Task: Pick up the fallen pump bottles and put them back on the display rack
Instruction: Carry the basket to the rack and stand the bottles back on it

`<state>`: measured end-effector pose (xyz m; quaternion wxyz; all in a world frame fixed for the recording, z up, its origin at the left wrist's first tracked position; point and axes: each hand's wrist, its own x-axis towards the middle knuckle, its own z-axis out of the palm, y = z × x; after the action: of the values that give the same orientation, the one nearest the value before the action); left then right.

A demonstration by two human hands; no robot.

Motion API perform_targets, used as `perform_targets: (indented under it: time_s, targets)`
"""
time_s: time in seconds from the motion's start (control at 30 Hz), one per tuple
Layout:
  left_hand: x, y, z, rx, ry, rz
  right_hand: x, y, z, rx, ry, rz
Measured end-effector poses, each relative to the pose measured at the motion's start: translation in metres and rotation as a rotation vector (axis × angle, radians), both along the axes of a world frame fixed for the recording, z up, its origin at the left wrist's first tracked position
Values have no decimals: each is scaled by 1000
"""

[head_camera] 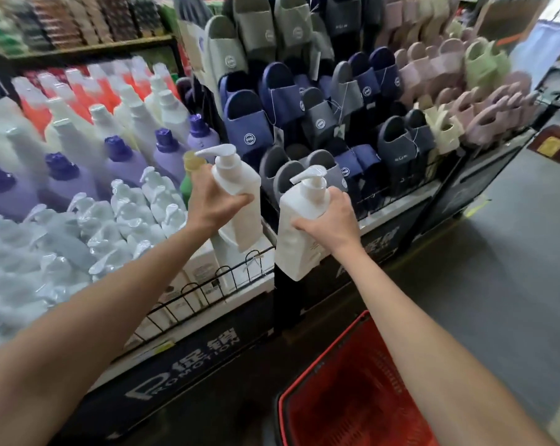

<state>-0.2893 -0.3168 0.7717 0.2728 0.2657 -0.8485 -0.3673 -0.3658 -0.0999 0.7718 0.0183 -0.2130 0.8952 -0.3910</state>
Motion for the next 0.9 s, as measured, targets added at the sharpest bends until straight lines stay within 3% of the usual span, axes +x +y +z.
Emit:
perform_targets:
  time_s: [0.23, 0.4, 0.53, 0.73, 0.9]
  targets:
    - [-19, -40, -23, 49, -104, 51, -11, -46, -12, 50, -21, 31]
    - [-46, -85, -83, 157, -286, 131, -17, -67, -28, 79, -46, 45]
    - [-48, -71, -72, 172, -374, 211, -26, -79, -29, 68, -39, 47]
    - [-58, -69, -82, 63, -545, 300, -34, -88, -29, 70, -36, 36]
    - [-58, -70, -100, -221, -701, 252, -41, -88, -27, 41, -51, 16]
